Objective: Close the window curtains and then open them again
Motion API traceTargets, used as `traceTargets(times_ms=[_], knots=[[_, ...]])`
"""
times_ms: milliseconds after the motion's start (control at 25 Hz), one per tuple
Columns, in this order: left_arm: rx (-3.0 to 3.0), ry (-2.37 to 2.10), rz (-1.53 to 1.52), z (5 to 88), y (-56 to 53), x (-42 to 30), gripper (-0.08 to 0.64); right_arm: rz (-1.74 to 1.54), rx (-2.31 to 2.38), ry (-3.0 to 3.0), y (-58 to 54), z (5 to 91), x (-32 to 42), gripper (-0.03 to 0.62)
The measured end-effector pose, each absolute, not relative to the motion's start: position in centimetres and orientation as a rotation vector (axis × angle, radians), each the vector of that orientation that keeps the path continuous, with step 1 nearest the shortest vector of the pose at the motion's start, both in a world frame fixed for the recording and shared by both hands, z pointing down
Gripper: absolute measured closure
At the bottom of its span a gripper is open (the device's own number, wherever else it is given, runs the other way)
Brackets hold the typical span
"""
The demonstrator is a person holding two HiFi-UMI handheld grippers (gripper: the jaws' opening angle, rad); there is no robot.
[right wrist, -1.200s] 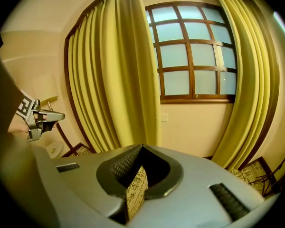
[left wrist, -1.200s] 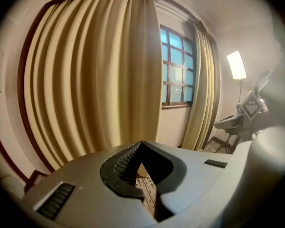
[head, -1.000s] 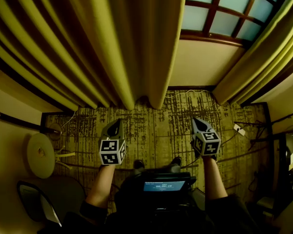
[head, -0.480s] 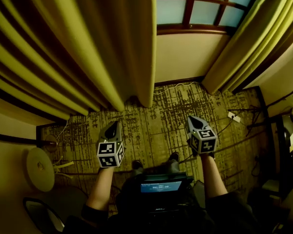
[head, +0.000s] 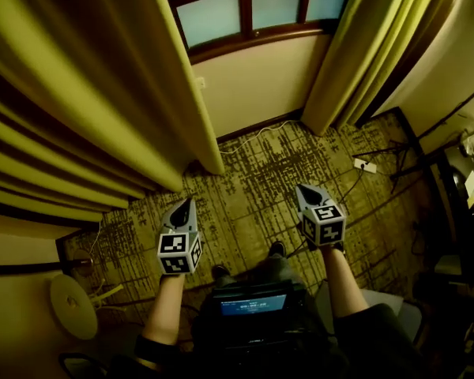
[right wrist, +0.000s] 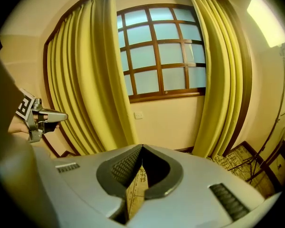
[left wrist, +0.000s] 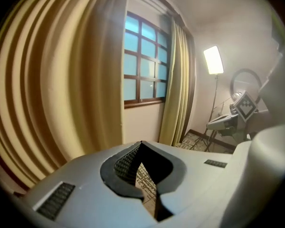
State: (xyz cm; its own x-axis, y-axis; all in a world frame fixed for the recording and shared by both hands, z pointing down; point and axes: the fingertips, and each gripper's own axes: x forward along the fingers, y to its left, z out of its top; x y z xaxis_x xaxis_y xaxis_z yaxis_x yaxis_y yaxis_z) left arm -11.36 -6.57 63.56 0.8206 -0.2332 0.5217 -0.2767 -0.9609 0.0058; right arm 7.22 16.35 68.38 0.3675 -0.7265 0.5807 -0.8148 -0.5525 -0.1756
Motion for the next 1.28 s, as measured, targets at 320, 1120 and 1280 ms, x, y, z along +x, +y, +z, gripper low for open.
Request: traceTargets(times_ms=[320,1120,1280], knots=[[2.971,-0.247,0.839,63.7,-0.5,-1.2,0.559,0.935,2.542,-1.344,22.5,68.5,13.3,0.577],[3.061,0.431,0.783,63.3,18.9,22.1,0.559,0.943,2.946,-0.653,49.0,66.9,24.1,0.577],[3.075,0.536,0.756,63.1,20.4,23.8,0.559,0.964,2.987,-0.561,50.7,66.6,23.9,0.577]])
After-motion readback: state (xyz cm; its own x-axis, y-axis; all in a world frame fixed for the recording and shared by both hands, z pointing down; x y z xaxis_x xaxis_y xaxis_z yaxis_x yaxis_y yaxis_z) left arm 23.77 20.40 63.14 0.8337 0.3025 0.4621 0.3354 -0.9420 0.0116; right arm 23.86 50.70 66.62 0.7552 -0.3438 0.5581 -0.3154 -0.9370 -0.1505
